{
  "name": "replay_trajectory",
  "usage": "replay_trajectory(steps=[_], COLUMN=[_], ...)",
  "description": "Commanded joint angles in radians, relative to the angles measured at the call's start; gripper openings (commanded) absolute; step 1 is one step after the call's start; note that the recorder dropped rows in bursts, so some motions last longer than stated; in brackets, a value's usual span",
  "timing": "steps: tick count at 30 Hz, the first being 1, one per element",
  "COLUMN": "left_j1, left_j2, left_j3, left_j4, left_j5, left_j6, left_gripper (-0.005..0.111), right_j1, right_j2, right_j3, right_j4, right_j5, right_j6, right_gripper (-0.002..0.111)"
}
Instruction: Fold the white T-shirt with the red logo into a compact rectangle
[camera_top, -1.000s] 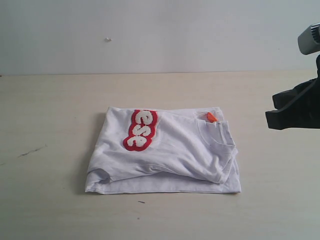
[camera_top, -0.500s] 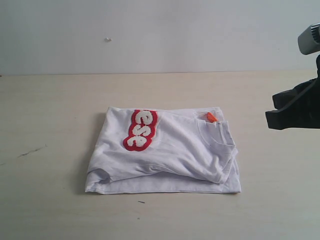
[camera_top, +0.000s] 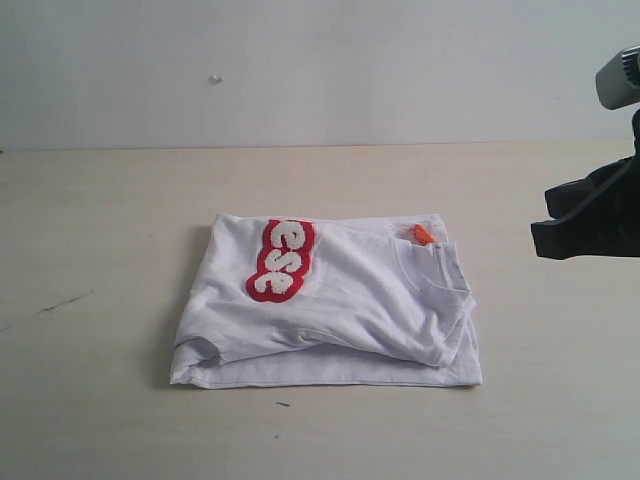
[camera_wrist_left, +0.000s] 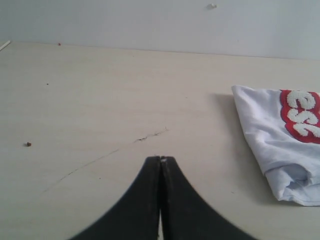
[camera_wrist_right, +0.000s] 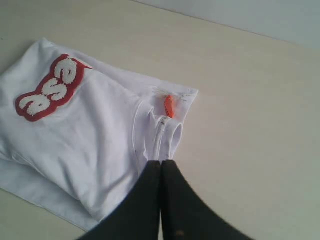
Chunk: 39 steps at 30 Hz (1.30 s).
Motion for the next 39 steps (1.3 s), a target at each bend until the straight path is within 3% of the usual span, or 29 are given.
replay_trajectory(steps=[1,29,39], left_j1=[0.000,0.000,0.000], left_j2=[-0.007,-0.007,-0.007], left_j3=[0.000,0.000,0.000], left_j4=[0.005,0.005,0.005], left_j5=[-0.008,-0.008,-0.008], left_j6=[-0.003,-0.003,-0.003], left_gripper=[0.000,0.000,0.000], right_j1=[0.000,0.000,-0.048], right_j2=[-0.005,-0.009,-0.202], right_j3=[0.006,0.006,0.059], right_j4=[0.003,-0.005,-0.005], right_j5=[-0.006,0.017,-0.004], right_j6=[0.002,-0.006,0.007], right_gripper=[0.000,0.000,0.000])
